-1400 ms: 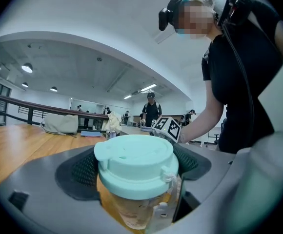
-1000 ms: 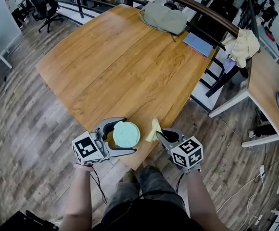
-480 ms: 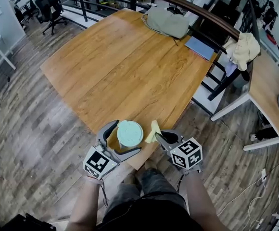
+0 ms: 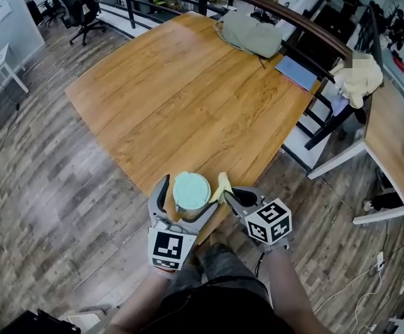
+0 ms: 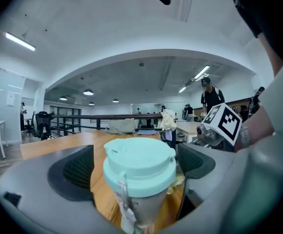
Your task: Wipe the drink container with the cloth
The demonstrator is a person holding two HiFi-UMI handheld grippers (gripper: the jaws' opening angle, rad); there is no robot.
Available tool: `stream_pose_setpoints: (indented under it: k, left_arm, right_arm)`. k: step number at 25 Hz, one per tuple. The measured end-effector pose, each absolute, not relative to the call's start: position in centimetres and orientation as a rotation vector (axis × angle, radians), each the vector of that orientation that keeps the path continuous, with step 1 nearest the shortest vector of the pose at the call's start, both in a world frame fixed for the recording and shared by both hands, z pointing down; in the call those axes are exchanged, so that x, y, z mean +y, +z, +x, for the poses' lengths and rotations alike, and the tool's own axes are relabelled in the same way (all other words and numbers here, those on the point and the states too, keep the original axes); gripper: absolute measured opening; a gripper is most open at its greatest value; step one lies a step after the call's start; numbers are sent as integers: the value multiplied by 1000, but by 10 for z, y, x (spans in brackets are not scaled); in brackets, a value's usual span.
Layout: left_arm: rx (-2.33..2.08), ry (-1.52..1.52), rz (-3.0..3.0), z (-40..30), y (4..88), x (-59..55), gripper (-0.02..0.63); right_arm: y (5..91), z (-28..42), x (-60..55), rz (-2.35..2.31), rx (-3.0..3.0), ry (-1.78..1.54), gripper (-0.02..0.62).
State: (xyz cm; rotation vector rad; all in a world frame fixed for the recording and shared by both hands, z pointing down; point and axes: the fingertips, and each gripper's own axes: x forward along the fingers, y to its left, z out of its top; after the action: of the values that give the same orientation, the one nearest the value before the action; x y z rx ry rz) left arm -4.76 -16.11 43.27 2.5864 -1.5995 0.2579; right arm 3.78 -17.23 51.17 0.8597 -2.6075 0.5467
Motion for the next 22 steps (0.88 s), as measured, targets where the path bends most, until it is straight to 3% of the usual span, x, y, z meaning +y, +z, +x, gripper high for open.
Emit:
stream_pose_setpoints:
  k: [7,10,22]
  left_arm:
    - [-1644,276,2538,-38,430,-171,514]
    - [-1593,271,2576,-41,429,-171,468]
    - [-1085,154,2818,-54,425,-166,465]
  right_arm:
    - [510,32,-170,822,-2621,532,41]
    - [510,29,-169,813,-2625,523,41]
    - [497,15,-163,684,-2682,480,41]
